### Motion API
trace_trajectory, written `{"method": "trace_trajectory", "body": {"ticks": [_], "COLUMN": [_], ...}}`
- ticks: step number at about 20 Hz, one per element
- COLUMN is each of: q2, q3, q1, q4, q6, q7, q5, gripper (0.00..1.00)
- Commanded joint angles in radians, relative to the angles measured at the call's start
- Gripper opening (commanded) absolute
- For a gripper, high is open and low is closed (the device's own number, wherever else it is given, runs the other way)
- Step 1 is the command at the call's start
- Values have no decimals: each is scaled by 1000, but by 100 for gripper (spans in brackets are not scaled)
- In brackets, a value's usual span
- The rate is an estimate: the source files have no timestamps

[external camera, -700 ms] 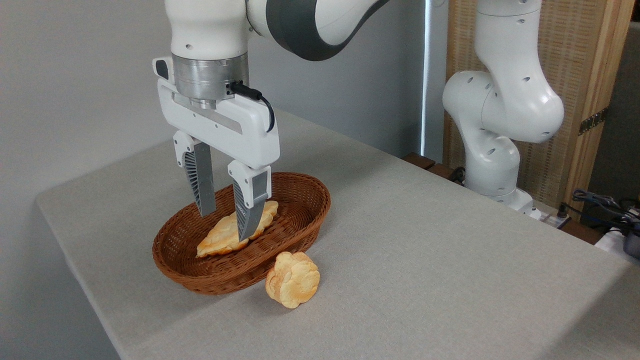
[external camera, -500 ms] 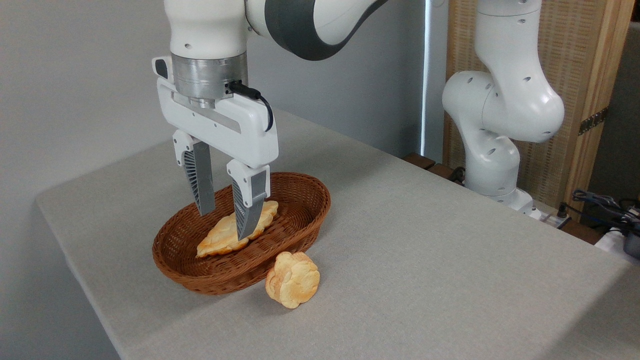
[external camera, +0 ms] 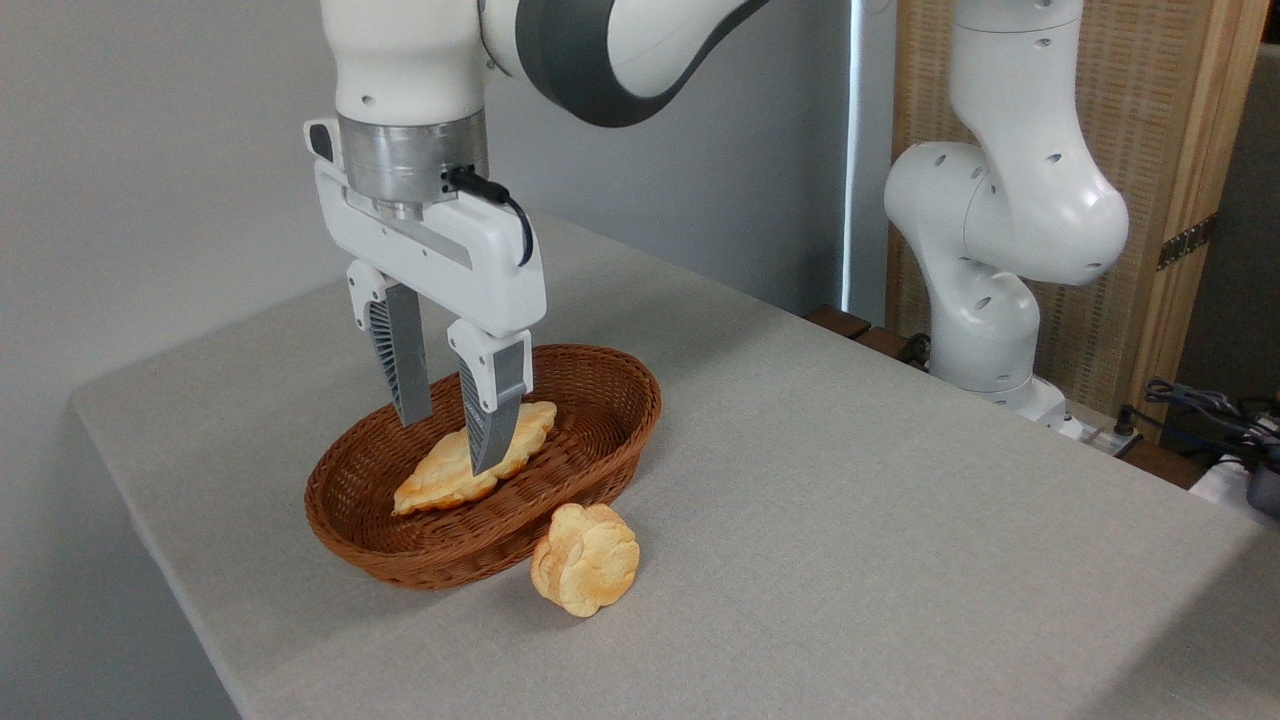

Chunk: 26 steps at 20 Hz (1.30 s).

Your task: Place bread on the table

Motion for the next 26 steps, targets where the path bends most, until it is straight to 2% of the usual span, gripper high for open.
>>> {"method": "trace_trajectory", "body": {"ticks": [1,3,5,9,16,21,24,26], "q2": [-8,-6,-6,3,23,38,55,67], "q3": [-27,-33,-36,-36,-36,-37,-37,-37], "q1": [-2,-8,-13,-80,-166,-183,-183,-183], "q4": [-40,-56,-74,-129,-158,-200,-198,-198], "q6": [1,2,1,1,4,68,73,91], "q7": [-7,-9,-12,-13,-6,-4,-4,-4], "q5": [-24,-91,-105,-104,-90,-89,-30,-27], "gripper": [100,100,100,100,100,100,100,100]}}
